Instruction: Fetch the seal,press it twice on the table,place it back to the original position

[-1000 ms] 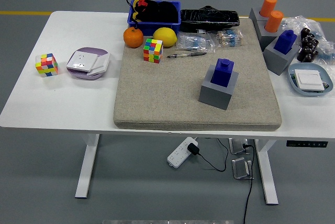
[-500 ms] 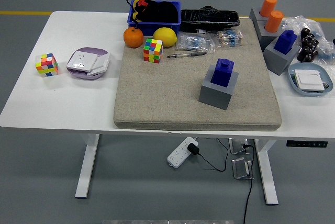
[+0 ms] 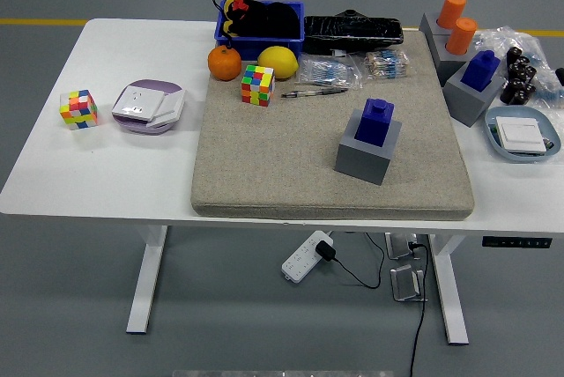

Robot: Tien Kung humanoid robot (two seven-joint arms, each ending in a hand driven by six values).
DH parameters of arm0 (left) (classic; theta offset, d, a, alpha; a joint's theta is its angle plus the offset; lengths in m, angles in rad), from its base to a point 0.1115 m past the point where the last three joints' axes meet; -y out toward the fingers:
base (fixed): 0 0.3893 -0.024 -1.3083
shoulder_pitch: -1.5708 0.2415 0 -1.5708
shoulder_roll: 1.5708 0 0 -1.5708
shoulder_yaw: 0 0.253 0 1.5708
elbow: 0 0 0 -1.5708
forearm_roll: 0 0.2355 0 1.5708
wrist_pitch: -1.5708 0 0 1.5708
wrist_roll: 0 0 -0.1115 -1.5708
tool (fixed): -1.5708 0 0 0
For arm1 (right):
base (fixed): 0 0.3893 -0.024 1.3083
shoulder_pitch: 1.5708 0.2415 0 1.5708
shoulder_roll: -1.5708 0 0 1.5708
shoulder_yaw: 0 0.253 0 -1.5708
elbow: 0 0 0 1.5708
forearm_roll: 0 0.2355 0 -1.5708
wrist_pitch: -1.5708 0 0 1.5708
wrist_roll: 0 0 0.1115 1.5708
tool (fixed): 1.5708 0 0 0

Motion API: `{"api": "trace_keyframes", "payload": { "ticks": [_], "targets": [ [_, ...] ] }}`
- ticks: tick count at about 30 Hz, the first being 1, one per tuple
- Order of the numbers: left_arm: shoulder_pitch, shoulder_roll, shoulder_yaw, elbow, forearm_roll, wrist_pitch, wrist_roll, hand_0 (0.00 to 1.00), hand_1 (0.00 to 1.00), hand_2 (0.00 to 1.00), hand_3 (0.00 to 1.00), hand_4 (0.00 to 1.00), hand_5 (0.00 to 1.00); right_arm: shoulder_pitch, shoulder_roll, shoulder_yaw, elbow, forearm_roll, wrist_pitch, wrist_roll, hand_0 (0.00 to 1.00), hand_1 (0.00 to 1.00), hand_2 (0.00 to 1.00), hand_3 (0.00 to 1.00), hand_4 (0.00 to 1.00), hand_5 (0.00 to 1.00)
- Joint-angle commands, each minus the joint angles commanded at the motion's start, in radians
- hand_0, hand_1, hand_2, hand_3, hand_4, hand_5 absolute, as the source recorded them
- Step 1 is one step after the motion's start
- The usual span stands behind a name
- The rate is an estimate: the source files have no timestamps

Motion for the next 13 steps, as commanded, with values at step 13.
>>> {"api": "trace_keyframes", "payload": {
  "ticks": [13],
  "targets": [
    [0.000,-0.006,-0.006,0.002,-0.001,-0.001,0.000,0.718,0.693,0.684,0.720,0.633,0.233,-0.003,0.002,0.008,0.002,0.000,-0.001,-0.001,0.798,0.676,0.668,0.628,0.836,0.155]
  ]
}}
